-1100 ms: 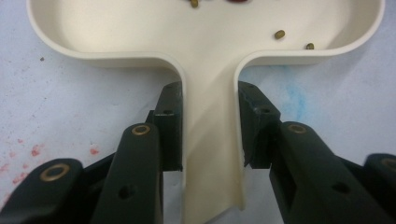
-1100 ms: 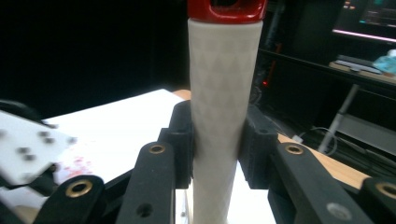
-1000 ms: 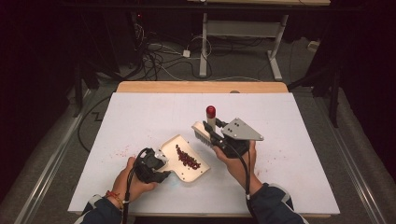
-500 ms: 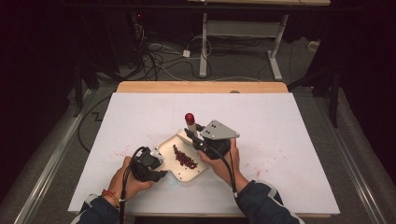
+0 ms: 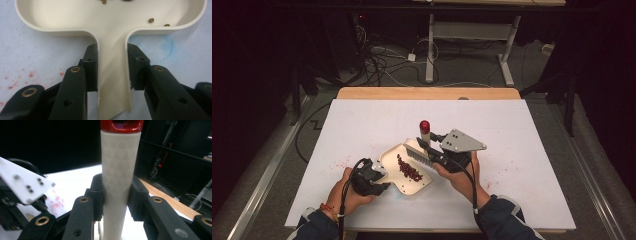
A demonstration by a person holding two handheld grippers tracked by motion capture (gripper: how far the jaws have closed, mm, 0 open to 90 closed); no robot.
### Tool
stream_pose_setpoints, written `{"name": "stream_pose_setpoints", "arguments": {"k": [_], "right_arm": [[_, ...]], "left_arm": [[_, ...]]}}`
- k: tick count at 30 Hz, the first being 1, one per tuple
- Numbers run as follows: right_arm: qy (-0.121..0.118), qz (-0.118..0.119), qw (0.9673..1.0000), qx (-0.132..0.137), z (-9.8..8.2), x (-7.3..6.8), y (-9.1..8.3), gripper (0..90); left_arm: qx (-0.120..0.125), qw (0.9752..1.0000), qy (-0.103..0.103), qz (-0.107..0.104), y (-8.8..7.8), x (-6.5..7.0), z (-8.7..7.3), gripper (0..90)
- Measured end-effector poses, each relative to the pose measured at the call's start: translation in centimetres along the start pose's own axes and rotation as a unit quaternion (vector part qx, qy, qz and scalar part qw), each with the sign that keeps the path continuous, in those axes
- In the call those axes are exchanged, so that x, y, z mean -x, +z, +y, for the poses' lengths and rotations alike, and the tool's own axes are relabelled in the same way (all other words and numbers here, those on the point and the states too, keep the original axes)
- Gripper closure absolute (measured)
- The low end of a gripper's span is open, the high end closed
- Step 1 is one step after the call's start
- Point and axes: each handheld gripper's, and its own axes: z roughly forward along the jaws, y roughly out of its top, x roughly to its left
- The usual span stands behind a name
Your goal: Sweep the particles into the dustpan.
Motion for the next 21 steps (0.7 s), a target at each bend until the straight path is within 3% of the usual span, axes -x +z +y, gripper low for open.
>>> {"name": "stream_pose_setpoints", "arguments": {"k": [5, 10, 16, 21], "right_arm": [[0.008, -0.008, 0.9999, -0.010, -0.8, 0.9, 0.0, 69.9], [0.012, -0.021, 0.9996, -0.013, -0.7, 1.7, -1.0, 69.9], [0.030, -0.041, 0.9987, -0.003, -0.5, 3.8, -3.7, 69.9], [0.053, -0.058, 0.9969, 0.003, -0.8, 5.6, -6.1, 69.9]], "left_arm": [[0.013, 0.9996, 0.023, 0.015, 0.1, 0.2, -0.1, 63.7], [0.025, 0.9975, 0.045, 0.050, 0.1, 0.5, -0.3, 63.6], [0.057, 0.9959, 0.033, 0.063, 0.4, 0.6, -1.1, 63.6], [0.072, 0.9955, 0.009, 0.061, 0.5, 0.4, -1.4, 63.9]]}}
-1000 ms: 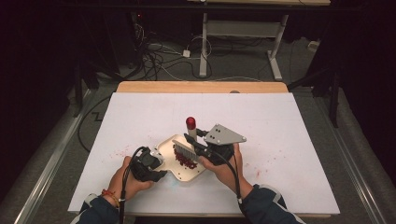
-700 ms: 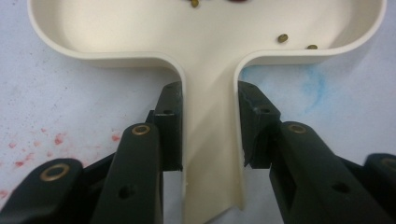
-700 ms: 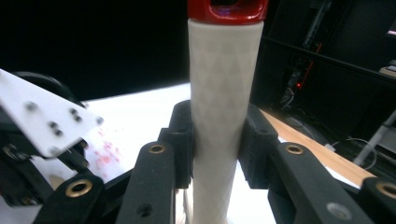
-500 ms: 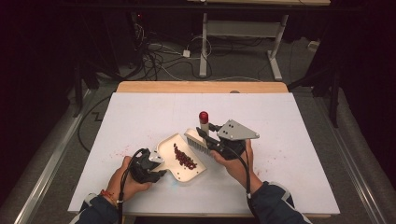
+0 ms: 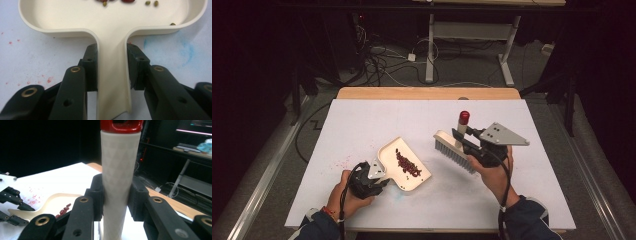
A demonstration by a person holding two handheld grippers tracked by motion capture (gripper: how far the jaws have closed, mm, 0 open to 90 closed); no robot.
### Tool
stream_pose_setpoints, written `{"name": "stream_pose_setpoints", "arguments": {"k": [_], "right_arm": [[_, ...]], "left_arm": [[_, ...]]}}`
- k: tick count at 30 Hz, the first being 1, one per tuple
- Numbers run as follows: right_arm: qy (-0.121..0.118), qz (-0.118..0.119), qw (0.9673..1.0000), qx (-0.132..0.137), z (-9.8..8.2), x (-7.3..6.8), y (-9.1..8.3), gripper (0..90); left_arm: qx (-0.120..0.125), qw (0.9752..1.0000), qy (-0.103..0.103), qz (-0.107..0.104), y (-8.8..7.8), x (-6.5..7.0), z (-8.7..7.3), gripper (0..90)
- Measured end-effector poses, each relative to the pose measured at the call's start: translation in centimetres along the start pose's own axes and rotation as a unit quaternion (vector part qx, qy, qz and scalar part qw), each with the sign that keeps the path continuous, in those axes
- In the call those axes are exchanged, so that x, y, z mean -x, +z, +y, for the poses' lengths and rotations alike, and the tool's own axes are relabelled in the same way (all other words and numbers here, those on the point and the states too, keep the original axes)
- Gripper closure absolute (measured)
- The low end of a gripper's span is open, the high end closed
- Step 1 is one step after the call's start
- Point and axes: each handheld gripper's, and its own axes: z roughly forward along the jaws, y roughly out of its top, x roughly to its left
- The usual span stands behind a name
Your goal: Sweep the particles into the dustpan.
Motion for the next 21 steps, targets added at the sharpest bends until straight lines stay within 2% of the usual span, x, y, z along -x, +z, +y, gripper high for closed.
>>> {"name": "stream_pose_setpoints", "arguments": {"k": [2, 8, 12, 21], "right_arm": [[0.005, -0.005, 1.0000, 0.001, -0.1, 0.7, -0.7, 69.9], [0.010, -0.025, 0.9996, -0.008, -0.5, 2.1, -2.3, 69.9], [0.016, -0.028, 0.9994, -0.016, -0.8, 3.0, -3.1, 69.9], [0.032, -0.005, 0.9991, -0.028, -1.1, 5.0, -5.3, 69.8]], "left_arm": [[-0.002, 1.0000, -0.004, 0.001, 0.0, 0.0, 0.0, 63.9], [-0.004, 0.9994, -0.035, -0.005, 0.0, -0.5, -0.2, 63.8], [-0.003, 0.9988, -0.049, -0.006, 0.0, -0.9, -0.4, 63.8], [-0.006, 0.9968, -0.079, 0.004, -0.1, -1.5, -0.7, 63.7]]}}
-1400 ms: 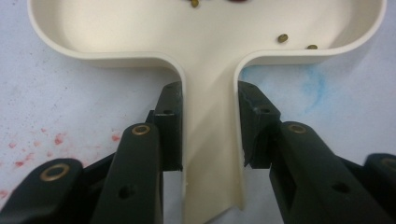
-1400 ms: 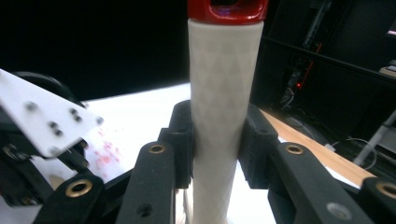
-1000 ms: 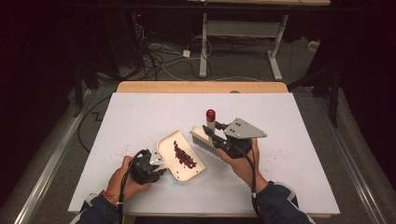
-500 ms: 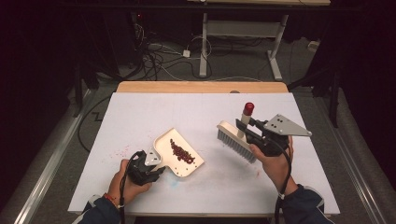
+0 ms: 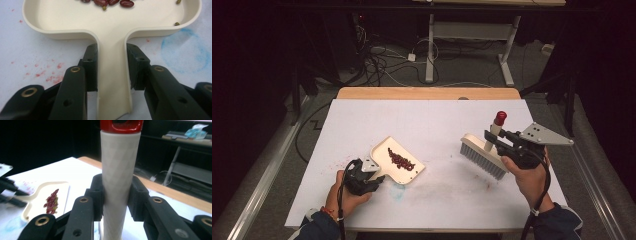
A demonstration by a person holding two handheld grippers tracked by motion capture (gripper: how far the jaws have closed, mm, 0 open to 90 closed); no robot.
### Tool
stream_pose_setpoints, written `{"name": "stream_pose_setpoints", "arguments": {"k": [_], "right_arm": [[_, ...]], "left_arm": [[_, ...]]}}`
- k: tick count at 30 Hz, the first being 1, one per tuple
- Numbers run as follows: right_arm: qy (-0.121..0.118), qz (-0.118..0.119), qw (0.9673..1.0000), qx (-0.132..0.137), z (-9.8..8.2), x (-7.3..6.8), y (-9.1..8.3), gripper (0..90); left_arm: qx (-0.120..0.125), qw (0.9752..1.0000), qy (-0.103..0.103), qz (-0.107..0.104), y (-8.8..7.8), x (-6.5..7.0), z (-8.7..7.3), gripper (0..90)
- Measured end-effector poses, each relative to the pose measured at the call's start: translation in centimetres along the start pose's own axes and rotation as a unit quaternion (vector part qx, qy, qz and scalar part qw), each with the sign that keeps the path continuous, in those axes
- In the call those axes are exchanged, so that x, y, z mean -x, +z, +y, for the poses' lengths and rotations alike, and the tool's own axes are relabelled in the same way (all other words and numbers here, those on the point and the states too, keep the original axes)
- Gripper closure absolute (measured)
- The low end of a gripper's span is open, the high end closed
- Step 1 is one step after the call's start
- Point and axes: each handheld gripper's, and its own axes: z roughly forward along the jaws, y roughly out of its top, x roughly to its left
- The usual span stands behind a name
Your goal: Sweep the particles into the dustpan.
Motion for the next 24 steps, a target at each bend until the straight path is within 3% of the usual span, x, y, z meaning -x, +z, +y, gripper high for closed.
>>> {"name": "stream_pose_setpoints", "arguments": {"k": [7, 11, 14, 20, 24], "right_arm": [[-0.004, 0.022, 0.9996, -0.019, -0.7, 0.7, -1.4, 69.8], [-0.019, 0.041, 0.9985, -0.031, -0.9, 0.7, -2.0, 69.8], [-0.031, 0.069, 0.9963, -0.042, -0.9, 0.7, -2.3, 69.8], [-0.023, 0.118, 0.9904, -0.069, -1.0, 1.6, -3.1, 69.8], [-0.020, 0.134, 0.9870, -0.086, -1.3, 2.5, -3.4, 69.8]], "left_arm": [[-0.002, 0.9996, -0.027, 0.007, -0.1, -0.7, -0.2, 63.6], [-0.004, 0.9991, -0.040, 0.009, -0.2, -1.2, -0.4, 63.7], [-0.005, 0.9987, -0.050, 0.011, -0.3, -1.6, -0.4, 63.7], [-0.004, 0.9970, -0.076, 0.011, -0.3, -2.5, -0.6, 63.8], [-0.005, 0.9958, -0.089, 0.020, -0.3, -2.9, -0.7, 63.8]]}}
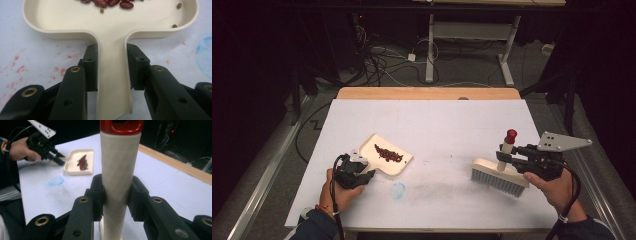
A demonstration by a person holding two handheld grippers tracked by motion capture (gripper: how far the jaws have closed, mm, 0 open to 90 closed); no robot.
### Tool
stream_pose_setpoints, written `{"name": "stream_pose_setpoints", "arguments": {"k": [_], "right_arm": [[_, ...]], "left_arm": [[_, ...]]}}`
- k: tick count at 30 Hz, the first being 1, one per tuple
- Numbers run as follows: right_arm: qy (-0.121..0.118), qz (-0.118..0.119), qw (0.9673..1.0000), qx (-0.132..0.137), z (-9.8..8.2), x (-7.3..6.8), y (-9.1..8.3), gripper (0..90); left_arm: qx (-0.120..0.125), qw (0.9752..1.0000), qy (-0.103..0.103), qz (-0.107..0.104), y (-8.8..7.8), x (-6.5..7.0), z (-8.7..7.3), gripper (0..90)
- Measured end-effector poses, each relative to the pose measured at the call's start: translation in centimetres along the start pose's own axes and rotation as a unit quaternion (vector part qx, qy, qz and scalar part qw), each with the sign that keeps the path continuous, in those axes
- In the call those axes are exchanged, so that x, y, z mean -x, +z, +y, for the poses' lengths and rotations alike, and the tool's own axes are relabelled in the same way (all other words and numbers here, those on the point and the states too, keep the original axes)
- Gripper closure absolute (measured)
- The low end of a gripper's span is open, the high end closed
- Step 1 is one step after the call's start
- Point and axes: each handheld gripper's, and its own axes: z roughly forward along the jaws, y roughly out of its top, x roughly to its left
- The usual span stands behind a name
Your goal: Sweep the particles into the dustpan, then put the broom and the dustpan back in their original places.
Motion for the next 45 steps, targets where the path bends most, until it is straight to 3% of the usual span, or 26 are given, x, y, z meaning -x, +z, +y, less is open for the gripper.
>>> {"name": "stream_pose_setpoints", "arguments": {"k": [3, 8, 15, 17, 21, 22, 27, 31, 34, 36, 38, 41, 45], "right_arm": [[0.006, 0.016, 0.9998, -0.009, -0.2, 0.6, -0.1, 69.7], [0.004, 0.022, 0.9995, -0.024, -0.1, 1.1, 0.3, 69.7], [0.018, 0.038, 0.9987, -0.030, 0.0, 3.0, 1.4, 69.6], [0.024, 0.033, 0.9987, -0.031, 0.1, 3.6, 1.9, 69.4], [0.033, 0.008, 0.9988, -0.035, 0.2, 4.8, 3.1, 67.3], [0.034, 0.000, 0.9987, -0.038, 0.2, 5.0, 3.4, 66.7], [0.038, -0.049, 0.9964, -0.058, 0.6, 6.1, 5.3, 62.4], [0.054, -0.100, 0.9906, -0.077, 0.6, 6.8, 6.8, 60.7], [0.075, -0.131, 0.9850, -0.085, 0.3, 7.4, 7.7, 59.3], [0.085, -0.161, 0.9789, -0.093, 0.0, 7.9, 8.4, 58.0], [0.091, -0.180, 0.9748, -0.096, -0.2, 8.3, 9.1, 57.1], [0.090, -0.197, 0.9712, -0.100, -0.4, 8.7, 10.1, 56.4], [0.082, -0.215, 0.9661, -0.116, -0.6, 8.7, 11.7, 55.9]], "left_arm": [[0.002, 0.9999, -0.009, 0.007, 0.1, -0.2, 0.1, 63.8], [-0.003, 0.9991, -0.038, 0.020, 0.3, -0.3, 0.4, 63.8], [0.005, 0.9946, -0.092, 0.047, 1.1, 0.0, 1.4, 63.6], [0.014, 0.9933, -0.106, 0.043, 1.3, 0.3, 1.5, 61.5], [0.023, 0.9935, -0.104, 0.040, 1.4, 1.5, 1.3, 51.6], [0.025, 0.9935, -0.107, 0.029, 1.3, 1.7, 1.2, 50.7], [0.027, 0.9965, -0.079, 0.002, 1.2, 2.6, 0.8, 46.7], [0.031, 0.9980, -0.056, 0.002, 1.0, 2.6, 0.6, 40.3], [0.050, 0.9983, -0.031, -0.001, 0.4, 2.5, 0.4, 34.7], [0.070, 0.9975, -0.005, -0.007, -0.3, 2.4, 0.0, 31.7], [0.093, 0.9956, 0.012, 0.000, -1.0, 2.5, -0.4, 25.8], [0.117, 0.9924, 0.038, 0.009, -2.0, 2.5, -1.1, 22.4], [0.132, 0.9901, 0.045, 0.017, -2.9, 2.0, -2.0, 21.8]]}}
